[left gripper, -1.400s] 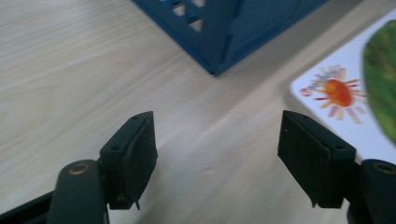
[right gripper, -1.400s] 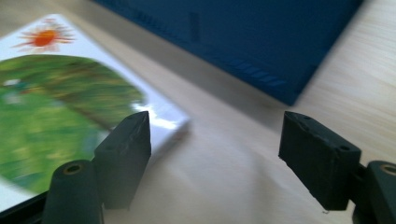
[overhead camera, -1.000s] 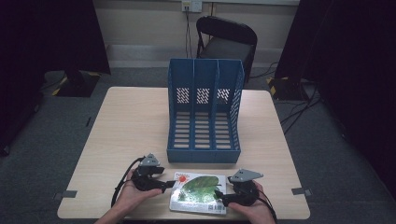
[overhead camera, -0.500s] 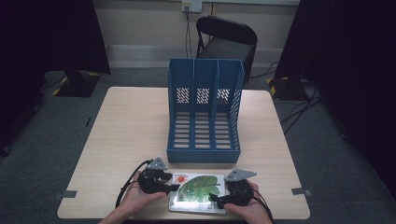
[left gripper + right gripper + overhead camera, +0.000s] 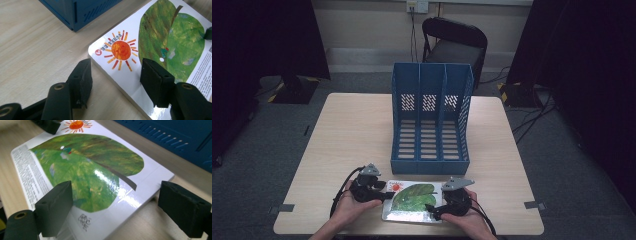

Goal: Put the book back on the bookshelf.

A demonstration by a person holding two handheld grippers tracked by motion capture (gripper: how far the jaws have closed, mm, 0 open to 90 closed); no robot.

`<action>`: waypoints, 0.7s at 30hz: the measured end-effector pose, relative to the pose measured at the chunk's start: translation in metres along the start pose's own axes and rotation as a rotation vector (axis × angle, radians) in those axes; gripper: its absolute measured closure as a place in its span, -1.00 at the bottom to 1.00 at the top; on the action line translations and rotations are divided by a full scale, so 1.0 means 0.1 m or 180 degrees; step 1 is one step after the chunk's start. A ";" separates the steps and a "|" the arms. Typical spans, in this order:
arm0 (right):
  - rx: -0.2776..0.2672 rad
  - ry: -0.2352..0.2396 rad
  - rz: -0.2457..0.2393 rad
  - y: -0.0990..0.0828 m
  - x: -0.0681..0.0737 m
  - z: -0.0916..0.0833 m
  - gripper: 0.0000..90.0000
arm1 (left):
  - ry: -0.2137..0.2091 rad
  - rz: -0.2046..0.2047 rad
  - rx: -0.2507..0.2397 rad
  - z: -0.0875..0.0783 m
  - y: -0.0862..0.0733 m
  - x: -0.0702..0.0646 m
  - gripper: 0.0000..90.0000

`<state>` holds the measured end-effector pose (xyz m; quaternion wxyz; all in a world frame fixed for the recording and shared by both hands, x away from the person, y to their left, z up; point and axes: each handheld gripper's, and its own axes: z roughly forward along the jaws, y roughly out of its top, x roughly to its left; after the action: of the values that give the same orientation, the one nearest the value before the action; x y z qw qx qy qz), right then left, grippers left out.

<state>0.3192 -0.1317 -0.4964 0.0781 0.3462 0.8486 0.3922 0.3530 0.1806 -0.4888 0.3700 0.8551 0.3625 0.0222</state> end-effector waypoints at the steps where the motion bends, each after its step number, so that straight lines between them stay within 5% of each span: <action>1: 0.0000 0.0000 0.0000 0.00 0.00 0.00 -0.73 | 0.0000 0.0000 0.0000 0.00 0.00 0.00 -0.06; 8: 0.0015 0.0045 0.0064 -0.02 -0.02 -0.01 -0.71 | -0.0061 -0.0120 -0.0080 0.01 -0.01 0.04 -0.12; 21: 0.0071 0.0086 0.0052 -0.03 -0.01 -0.05 -0.61 | -0.0054 -0.0138 -0.0128 0.07 0.03 0.00 -0.30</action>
<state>0.3164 -0.1369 -0.4947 0.0596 0.3487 0.8511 0.3880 0.3571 0.1747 -0.4919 0.3907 0.8396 0.3772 0.0141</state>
